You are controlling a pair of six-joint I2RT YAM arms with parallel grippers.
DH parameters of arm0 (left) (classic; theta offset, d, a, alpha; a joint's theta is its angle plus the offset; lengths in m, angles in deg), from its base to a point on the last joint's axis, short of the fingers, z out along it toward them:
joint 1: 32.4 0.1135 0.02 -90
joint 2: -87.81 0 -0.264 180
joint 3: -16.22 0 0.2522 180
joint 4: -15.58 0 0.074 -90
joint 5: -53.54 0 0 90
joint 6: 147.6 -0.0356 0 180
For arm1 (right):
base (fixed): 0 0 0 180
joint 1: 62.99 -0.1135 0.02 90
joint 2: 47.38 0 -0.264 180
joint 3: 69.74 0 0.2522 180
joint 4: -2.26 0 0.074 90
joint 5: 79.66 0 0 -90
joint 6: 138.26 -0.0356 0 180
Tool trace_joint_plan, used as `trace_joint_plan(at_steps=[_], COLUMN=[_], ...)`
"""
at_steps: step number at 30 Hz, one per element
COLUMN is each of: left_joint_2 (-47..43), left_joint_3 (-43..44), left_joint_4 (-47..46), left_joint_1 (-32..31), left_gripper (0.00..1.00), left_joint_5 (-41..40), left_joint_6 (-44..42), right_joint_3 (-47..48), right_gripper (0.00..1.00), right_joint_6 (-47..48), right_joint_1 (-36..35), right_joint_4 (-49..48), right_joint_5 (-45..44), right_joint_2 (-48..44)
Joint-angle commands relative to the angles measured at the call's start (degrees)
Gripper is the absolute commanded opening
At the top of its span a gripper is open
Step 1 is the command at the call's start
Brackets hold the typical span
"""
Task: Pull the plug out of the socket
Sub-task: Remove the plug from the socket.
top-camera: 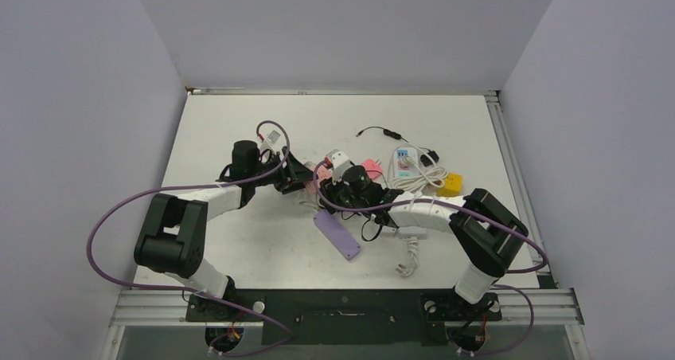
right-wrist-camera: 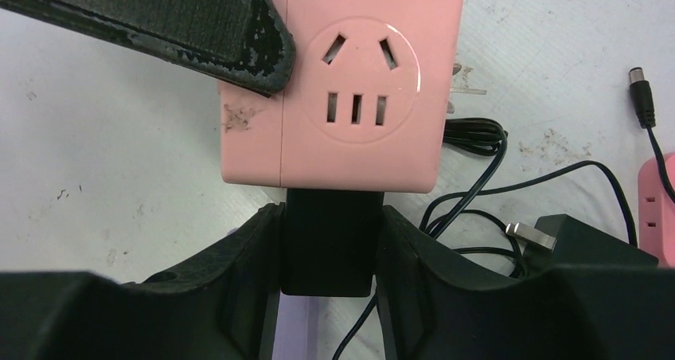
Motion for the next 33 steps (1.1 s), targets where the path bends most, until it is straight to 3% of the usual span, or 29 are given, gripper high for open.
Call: trace_joint_plan(at_steps=[1,10,18,24,33], left_joint_2=[-2.96,-2.77,-3.05,-3.07,-3.43], left_joint_3=[1.59,1.92,2.98,3.15,2.86], left_joint_4=[-3.47,-2.75,0.11,0.59,0.94], left_joint_1=[0.1,0.14,0.19,0.23,0.24], left_gripper=[0.0,0.0,0.0,0.0,0.0], left_joint_5=[0.59,0.44,-0.15,-0.39,-1.25], left_joint_6=[0.02,-0.43,-2.38,-2.78,-3.05], right_joint_3=[2.45,3.69,-1.06,-1.4,1.45], right_gripper=[0.18,0.06,0.05,0.05,0.05], right_joint_6=[-3.76,-3.17,5.2,8.08,2.07], right_joint_1=[-1.6,-4.31,-6.11,-7.15,-7.28], right_joint_4=[-2.61,-1.69,-7.51,-6.69,-3.46], right_joint_5=[-4.98,-9.54,2.84,6.37,-2.38], right_joint_2=[0.07,-0.91,-5.54,-6.4,-4.66])
